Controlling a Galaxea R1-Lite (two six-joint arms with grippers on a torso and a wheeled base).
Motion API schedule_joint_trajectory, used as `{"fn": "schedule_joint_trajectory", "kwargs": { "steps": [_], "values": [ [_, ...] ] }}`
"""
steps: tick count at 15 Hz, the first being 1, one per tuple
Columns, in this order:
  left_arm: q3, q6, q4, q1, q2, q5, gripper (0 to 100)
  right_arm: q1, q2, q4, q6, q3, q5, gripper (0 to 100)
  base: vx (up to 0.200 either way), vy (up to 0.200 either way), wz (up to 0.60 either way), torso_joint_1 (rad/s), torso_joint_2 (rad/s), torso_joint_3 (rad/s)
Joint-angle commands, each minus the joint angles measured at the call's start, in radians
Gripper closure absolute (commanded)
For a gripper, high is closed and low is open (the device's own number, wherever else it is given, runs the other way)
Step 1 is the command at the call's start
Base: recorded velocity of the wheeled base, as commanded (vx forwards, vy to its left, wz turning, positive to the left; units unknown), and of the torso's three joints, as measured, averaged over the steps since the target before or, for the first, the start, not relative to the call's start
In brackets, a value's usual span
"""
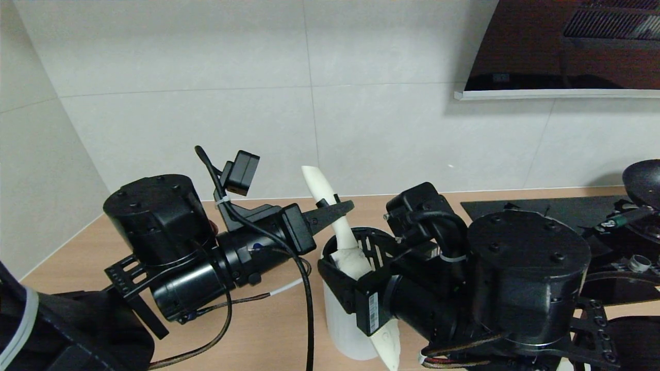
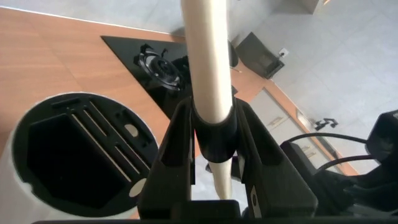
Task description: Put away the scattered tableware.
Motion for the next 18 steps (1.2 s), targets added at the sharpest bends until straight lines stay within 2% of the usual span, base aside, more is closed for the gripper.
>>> {"fn": "schedule_joint_trajectory", "kwargs": {
  "steps": [1,3,5,6,8,9,12,14,15,16,18],
  "values": [
    [-0.003,-0.001,-0.002,-0.001,-0.027,0.0,100,-0.001,-0.007,0.001,0.0,0.001,0.001,0,0.0,0.0,0.0,0.0,0.0,0.0],
    [-0.017,0.001,0.002,-0.001,-0.039,0.018,100,-0.003,-0.016,-0.008,-0.001,0.004,0.001,0,0.0,0.0,0.0,0.0,0.0,0.0],
    [-0.037,0.013,0.013,0.001,-0.05,0.046,100,-0.009,-0.039,-0.03,-0.007,0.018,-0.001,0,0.0,0.0,0.0,0.0,0.0,0.0],
    [-0.049,0.03,0.045,0.001,-0.076,0.052,100,-0.026,-0.07,-0.033,-0.012,0.026,-0.001,0,0.0,0.0,0.0,0.0,0.0,0.0],
    [-0.111,0.036,0.15,0.001,-0.134,0.083,100,-0.061,-0.125,-0.028,-0.023,0.029,0.001,0,0.0,0.0,0.0,0.0,0.0,0.0],
    [-0.212,0.049,0.317,0.001,-0.18,0.164,100,-0.118,-0.177,-0.025,-0.032,0.024,0.008,0,0.0,0.0,0.0,0.0,0.0,0.0],
    [-0.418,0.159,0.616,0.001,-0.185,0.353,100,-0.191,-0.249,-0.008,-0.033,0.023,0.016,0,0.0,0.0,0.0,0.0,0.0,0.0],
    [-0.496,0.279,0.756,0.001,-0.18,0.434,100,-0.213,-0.28,0.029,-0.032,0.026,0.016,0,0.0,0.0,0.0,0.0,0.0,0.0],
    [-0.502,0.358,0.779,0.001,-0.171,0.509,100,-0.222,-0.286,0.035,-0.032,0.029,0.016,0,0.0,0.0,0.0,0.0,0.0,0.0],
    [-0.502,0.403,0.777,-0.011,-0.155,0.584,100,-0.231,-0.286,0.035,-0.032,0.029,0.016,0,0.0,0.0,0.0,0.0,0.0,0.0],
    [-0.504,0.431,0.775,-0.076,-0.109,0.784,100,-0.242,-0.289,0.035,-0.032,0.029,0.016,0,0.0,0.0,0.0,0.0,0.0,0.0]
  ]
}}
